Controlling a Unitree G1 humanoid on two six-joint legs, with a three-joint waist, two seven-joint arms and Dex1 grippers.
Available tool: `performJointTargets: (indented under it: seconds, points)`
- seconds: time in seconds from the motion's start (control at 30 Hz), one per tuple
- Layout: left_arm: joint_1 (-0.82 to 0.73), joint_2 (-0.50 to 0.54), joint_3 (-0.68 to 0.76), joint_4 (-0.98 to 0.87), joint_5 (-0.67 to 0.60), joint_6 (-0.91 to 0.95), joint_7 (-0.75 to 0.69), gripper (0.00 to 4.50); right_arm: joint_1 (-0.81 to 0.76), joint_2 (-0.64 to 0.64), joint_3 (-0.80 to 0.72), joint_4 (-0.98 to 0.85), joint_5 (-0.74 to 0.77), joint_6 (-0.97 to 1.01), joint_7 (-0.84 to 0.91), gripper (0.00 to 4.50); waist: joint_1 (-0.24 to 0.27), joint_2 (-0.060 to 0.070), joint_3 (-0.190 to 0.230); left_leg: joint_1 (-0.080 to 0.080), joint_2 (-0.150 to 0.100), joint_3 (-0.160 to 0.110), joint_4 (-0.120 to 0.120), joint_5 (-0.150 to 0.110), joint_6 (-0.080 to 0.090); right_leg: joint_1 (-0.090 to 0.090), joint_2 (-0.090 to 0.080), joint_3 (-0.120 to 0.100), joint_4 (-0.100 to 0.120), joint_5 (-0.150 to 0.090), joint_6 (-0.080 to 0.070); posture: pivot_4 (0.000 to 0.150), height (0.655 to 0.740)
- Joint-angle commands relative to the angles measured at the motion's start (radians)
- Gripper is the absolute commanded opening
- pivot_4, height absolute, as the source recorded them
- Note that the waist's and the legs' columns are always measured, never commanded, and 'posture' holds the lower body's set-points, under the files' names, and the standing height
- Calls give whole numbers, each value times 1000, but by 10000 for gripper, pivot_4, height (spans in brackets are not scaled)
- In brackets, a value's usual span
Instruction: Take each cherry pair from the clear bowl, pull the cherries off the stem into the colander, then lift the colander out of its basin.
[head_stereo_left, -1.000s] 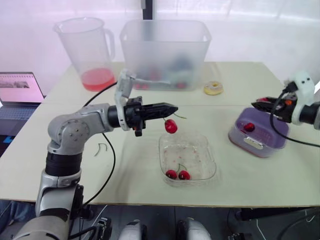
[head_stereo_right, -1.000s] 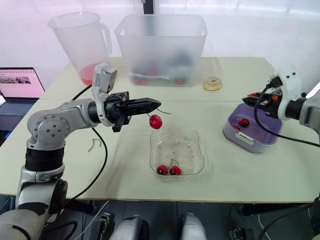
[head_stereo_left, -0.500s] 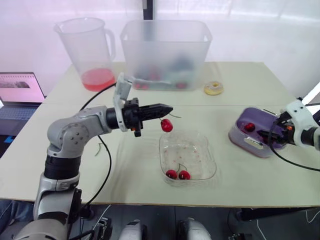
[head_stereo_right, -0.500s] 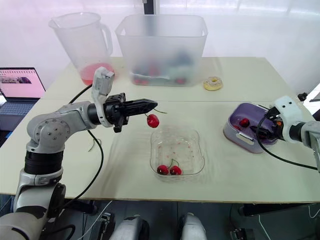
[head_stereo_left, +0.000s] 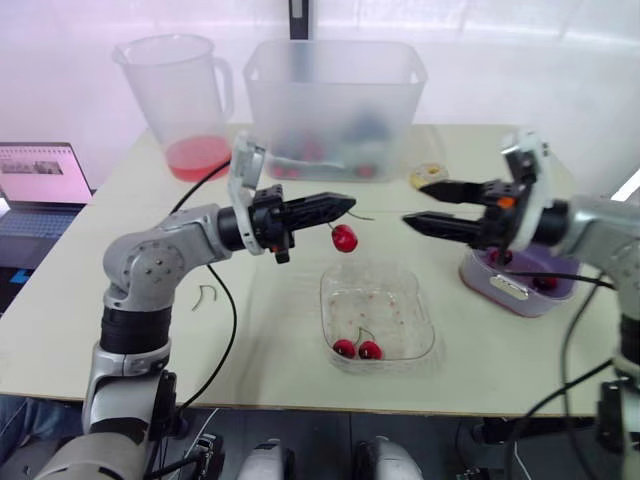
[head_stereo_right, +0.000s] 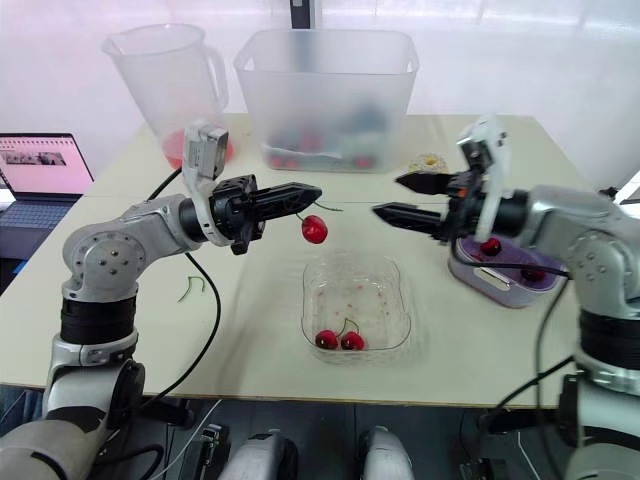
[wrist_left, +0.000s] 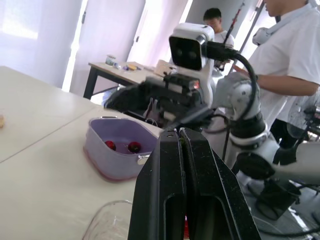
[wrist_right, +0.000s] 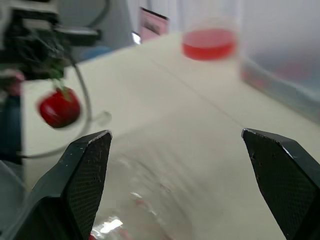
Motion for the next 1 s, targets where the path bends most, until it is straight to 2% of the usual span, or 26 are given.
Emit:
performJointTargets:
  seconds: [0.03, 0.2, 0.43, 0.53, 0.6, 0.83, 0.93, 1.0]
  points:
    - [-34, -3, 12, -25, -24, -3, 1, 0, -24, 64, 12, -108, 88, 29, -73, 44334, 0, 0, 0, 0, 0, 0, 0, 0, 0, 0, 0, 0, 0, 0, 0, 1500, 6886]
    - [-39, -1, 5, -18, -18, -3, 2, 0, -35, 120, 70, -150, 133, 16, -73, 44334, -5, 0, 0, 0, 0, 0, 0, 0, 0, 0, 0, 0, 0, 0, 0, 1500, 6886]
    - [-40, -3, -3, -24, -23, 3, -4, 0, -70, 161, 155, -129, 98, -4, -101, 44334, -7, 0, 0, 1, 0, 0, -1, 0, 0, 0, 1, 0, 0, 0, 0, 1500, 6886]
    - [-40, -4, -5, -26, -24, 5, -2, 0, -70, 169, 167, -120, 91, -15, -107, 36349, -5, 0, 0, 0, 0, 0, -1, 0, 0, 0, 1, 0, 0, 0, 0, 1500, 6886]
    - [-37, -3, -9, -29, -24, 7, -5, 0, -68, 166, 176, -118, 81, -23, -105, 27523, -6, 0, 0, 0, 0, 0, -1, 0, 0, 0, 1, 0, 0, 0, 0, 1500, 6886]
    - [-35, 4, -19, -27, -22, 4, -14, 0, -68, 163, 181, -113, 81, -21, -110, 27523, -6, 0, 0, 0, 0, 0, -1, 0, 1, 0, 1, 0, 0, 0, 0, 1500, 6886]
    - [-36, 5, -21, -24, -21, 1, -16, 0, -69, 163, 178, -112, 85, -16, -114, 19362, -6, 0, 0, 0, 0, 0, -1, 0, 1, 0, 1, 0, 0, 0, 0, 1500, 6886]
    - [-36, 5, -21, -23, -20, 0, -15, 0, -68, 161, 177, -114, 91, -11, -115, 11221, -6, 0, 0, 0, 0, 0, -1, 0, 1, 0, 1, 0, 0, 0, 0, 1500, 6886]
